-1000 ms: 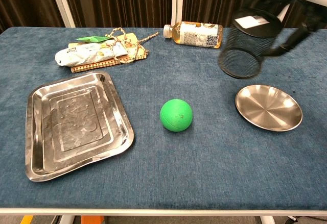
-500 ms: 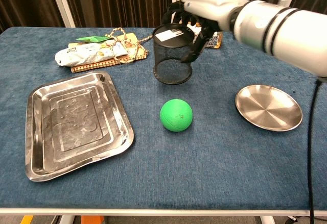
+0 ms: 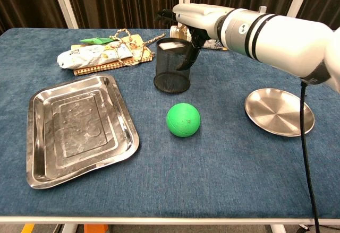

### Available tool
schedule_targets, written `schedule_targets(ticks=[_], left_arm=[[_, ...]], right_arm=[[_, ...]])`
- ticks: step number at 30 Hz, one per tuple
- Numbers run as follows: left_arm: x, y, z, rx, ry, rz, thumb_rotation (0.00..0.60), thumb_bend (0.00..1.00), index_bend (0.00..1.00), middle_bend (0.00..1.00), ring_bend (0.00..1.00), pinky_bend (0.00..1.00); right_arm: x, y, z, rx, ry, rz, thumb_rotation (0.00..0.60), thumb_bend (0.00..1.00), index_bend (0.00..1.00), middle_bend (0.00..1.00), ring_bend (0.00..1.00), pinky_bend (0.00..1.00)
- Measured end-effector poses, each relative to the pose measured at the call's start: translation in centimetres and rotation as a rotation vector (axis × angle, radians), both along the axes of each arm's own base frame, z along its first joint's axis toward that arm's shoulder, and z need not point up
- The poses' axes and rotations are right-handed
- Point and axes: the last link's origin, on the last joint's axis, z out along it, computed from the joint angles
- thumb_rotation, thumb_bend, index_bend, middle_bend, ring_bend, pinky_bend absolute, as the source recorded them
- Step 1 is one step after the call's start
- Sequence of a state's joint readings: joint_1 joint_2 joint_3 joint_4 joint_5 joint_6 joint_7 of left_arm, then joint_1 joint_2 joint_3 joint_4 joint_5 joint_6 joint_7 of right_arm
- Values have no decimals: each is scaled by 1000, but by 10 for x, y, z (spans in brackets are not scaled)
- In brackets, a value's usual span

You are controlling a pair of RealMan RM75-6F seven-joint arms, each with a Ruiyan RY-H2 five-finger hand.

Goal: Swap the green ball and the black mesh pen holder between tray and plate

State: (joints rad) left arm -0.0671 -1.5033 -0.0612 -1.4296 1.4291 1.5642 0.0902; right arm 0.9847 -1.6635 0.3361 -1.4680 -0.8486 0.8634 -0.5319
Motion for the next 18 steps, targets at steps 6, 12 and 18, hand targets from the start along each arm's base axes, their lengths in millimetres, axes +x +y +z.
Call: schedule_targets(ticks=[6, 12, 18], left_arm=[[2, 0, 2, 5, -7, -6, 600, 85, 130, 155, 82, 303], [5, 0, 1, 1, -3, -16, 600, 86, 130, 155, 82, 303], [9, 0, 0, -7, 5, -29, 600, 85, 130, 155, 82, 303]], right_arm=[[5, 22, 25, -28, -60, 71, 600, 99, 0, 109, 18, 89], [-4, 70, 56, -59, -84, 186, 600, 94, 8, 190, 98, 145], [-39, 108, 52, -5, -3, 174, 600, 94, 34, 207, 120, 168]])
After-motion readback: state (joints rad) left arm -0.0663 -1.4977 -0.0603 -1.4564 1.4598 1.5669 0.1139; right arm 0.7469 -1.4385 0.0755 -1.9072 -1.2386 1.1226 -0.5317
